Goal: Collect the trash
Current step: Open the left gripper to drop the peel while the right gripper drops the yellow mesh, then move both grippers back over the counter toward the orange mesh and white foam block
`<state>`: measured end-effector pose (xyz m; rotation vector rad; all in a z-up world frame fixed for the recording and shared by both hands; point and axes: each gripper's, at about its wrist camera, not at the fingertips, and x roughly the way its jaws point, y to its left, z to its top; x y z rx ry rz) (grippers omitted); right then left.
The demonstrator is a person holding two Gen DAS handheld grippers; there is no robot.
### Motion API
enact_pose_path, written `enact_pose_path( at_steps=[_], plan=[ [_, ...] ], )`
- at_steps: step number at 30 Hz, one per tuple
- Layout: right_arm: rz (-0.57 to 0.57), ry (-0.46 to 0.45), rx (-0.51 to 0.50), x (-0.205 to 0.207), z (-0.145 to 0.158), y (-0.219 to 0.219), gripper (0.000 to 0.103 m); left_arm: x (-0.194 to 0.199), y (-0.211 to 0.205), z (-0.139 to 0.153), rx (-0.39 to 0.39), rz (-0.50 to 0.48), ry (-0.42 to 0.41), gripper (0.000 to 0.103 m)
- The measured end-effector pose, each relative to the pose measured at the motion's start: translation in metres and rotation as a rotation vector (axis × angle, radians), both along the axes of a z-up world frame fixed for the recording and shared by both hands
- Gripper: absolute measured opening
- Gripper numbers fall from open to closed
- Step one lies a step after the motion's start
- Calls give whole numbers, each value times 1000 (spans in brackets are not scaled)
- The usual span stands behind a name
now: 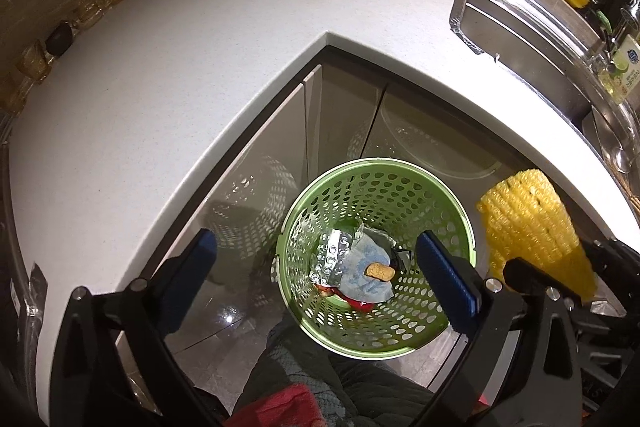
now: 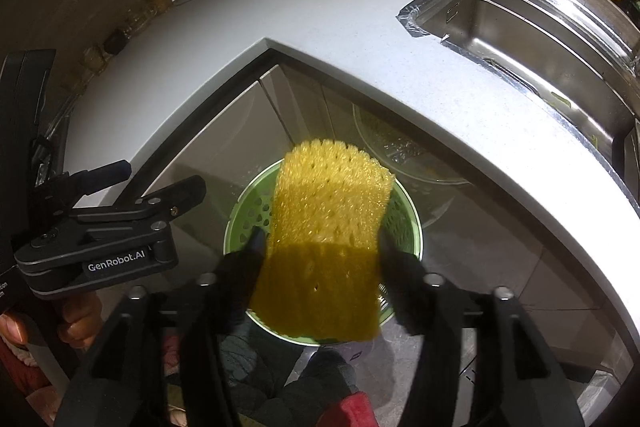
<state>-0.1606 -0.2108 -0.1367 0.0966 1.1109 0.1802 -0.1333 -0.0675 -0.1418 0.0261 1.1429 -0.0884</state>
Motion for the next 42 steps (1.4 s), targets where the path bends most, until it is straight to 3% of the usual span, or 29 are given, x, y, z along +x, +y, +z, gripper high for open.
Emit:
enact_pose_path(
  at_steps=[5,11,32,42],
  plan=[
    [-12,-14,-3,2,5,-1,85,0,4,-2,-2,18,10,95],
    [-41,-17,-10,3,8,-7,92,0,6,0,-4,30,4,95],
    [-82,-59,-15,-17,22,-30,98,-19,0,11,-2,35,-24,95],
    [-99,-135,-18,18,44,-37,100,7,0,33,7,-9,-73,95]
  ],
)
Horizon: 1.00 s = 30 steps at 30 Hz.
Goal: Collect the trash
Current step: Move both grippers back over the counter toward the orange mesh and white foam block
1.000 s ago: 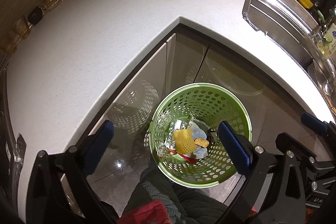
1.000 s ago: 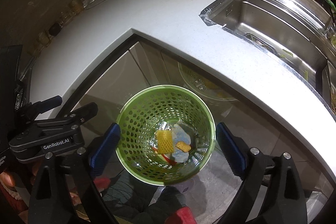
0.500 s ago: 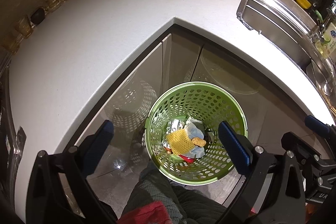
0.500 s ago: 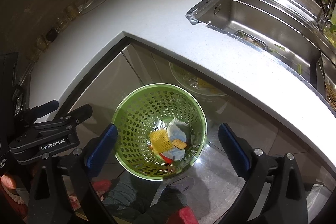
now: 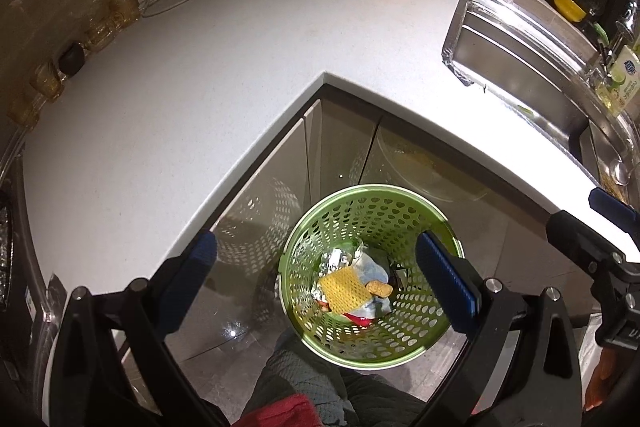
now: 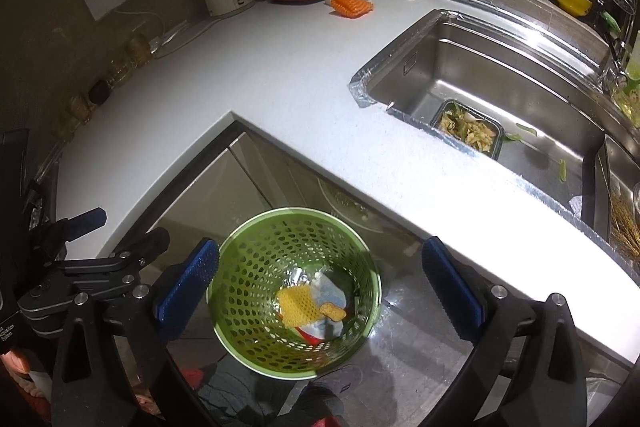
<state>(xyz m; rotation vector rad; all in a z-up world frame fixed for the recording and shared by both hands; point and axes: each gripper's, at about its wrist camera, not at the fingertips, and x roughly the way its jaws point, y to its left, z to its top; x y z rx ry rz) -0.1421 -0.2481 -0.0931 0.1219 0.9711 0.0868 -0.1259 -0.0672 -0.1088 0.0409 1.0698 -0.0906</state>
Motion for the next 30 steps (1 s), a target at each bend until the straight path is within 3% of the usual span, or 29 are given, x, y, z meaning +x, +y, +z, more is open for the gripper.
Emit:
enact_pose_path(
  at_steps=[9,24,30],
  plan=[
    [-76,-31,-8,87,13,-11,100,94,-6,17,-6,-58,-53,95],
    [-194,-38,-37,322,-1,-32,100,318,-18,-2,0,-107,-99,95],
    [-227,-37,-63,403,-18,-42,100,381,-37,-12,-28,-164,-106,95]
  ],
)
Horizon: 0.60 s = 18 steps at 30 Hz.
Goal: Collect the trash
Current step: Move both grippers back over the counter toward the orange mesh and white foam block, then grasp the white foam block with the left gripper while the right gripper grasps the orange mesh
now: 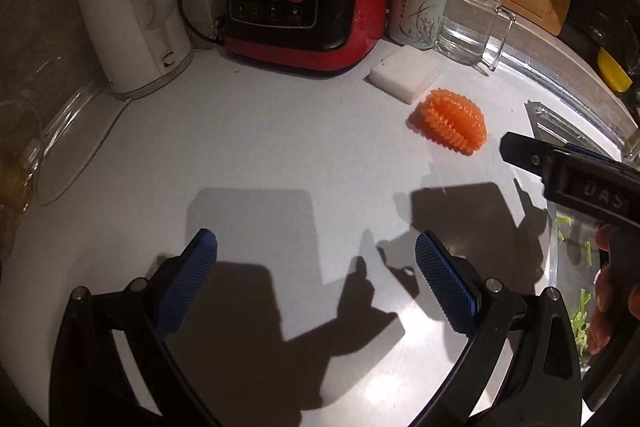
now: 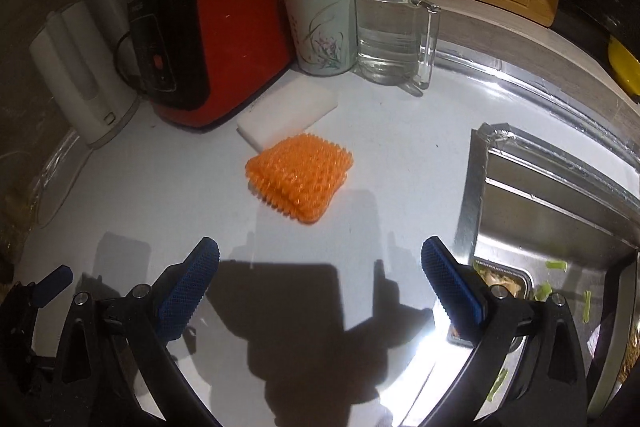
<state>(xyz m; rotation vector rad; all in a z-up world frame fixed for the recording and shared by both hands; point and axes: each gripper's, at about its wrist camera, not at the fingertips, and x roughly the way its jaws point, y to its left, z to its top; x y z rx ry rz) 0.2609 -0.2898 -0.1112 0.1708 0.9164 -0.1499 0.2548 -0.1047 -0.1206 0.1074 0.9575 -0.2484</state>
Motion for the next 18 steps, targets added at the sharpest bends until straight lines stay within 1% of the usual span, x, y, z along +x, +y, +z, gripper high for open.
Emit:
enact_pose_path(
  at_steps=[5,7,9,10,12,13,15,17,18],
  plan=[
    [15,26,-10,46,-15,-1,100,34,-11,-9,-59,-54,15,95],
    [24,28,-33,55,-20,1,97,46,-16,-12,-79,-81,16,95],
    [40,37,-48,62,-24,1,84,56,-21,-14,-89,-107,8,95],
    [49,45,-48,65,-27,1,79,60,-24,-15,-89,-118,3,95],
    [68,63,-35,69,-32,-1,53,70,-29,-16,-87,-140,-3,95],
    [69,58,-23,69,-32,-3,51,74,-32,-16,-86,-150,-8,95],
    [60,33,-16,64,-28,-8,32,82,-39,-17,-86,-172,-18,95],
    [51,15,2,59,-21,-14,23,90,-46,-19,-88,-191,-24,95],
    [42,7,9,56,-17,-17,23,95,-50,-20,-88,-201,-26,95]
  ],
)
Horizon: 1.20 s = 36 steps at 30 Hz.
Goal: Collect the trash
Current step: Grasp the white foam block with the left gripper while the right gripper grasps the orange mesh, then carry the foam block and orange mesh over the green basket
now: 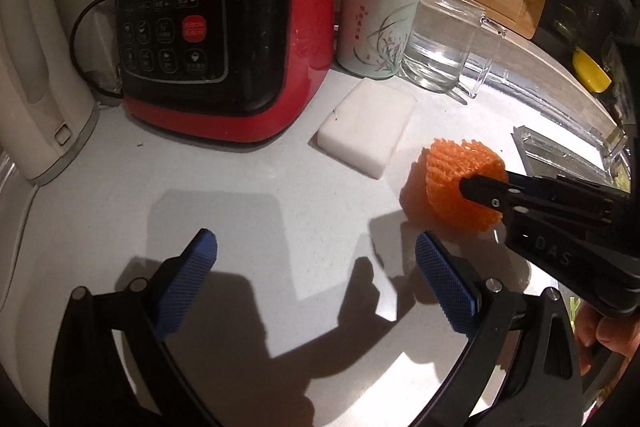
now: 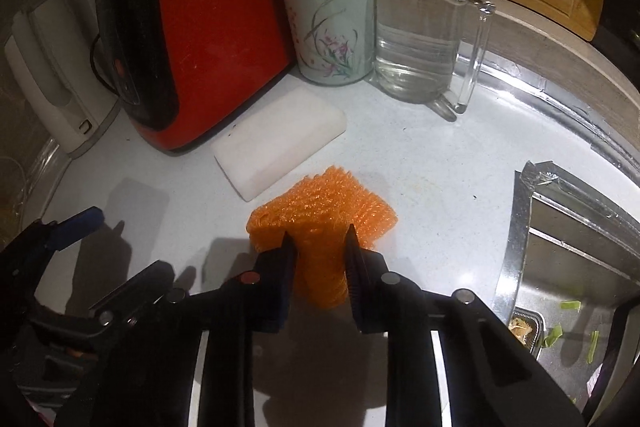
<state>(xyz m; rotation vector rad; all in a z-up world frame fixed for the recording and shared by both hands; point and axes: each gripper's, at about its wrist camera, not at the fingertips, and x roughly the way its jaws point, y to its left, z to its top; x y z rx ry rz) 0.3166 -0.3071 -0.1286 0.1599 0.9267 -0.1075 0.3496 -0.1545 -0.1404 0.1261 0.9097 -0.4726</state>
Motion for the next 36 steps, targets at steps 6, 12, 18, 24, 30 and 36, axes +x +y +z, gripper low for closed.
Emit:
enact_pose_path(
  at_steps=[6,12,18,24,30,36],
  plan=[
    [-35,-28,33,-22,16,-25,23,28,-28,-4,-31,-45,4,95],
    [-40,-36,37,-43,26,-40,23,53,-57,-12,-20,-75,-1,95],
    [-43,-40,56,-53,29,-47,23,68,-73,-21,26,-93,-4,95],
    [-51,-39,70,-59,28,-46,23,72,-74,-24,44,-81,-1,72],
    [-49,-34,76,-67,28,-39,23,66,-67,-19,16,-64,5,64],
    [-39,-50,80,-81,39,-29,23,32,-55,-3,13,-43,-32,64]
  ],
)
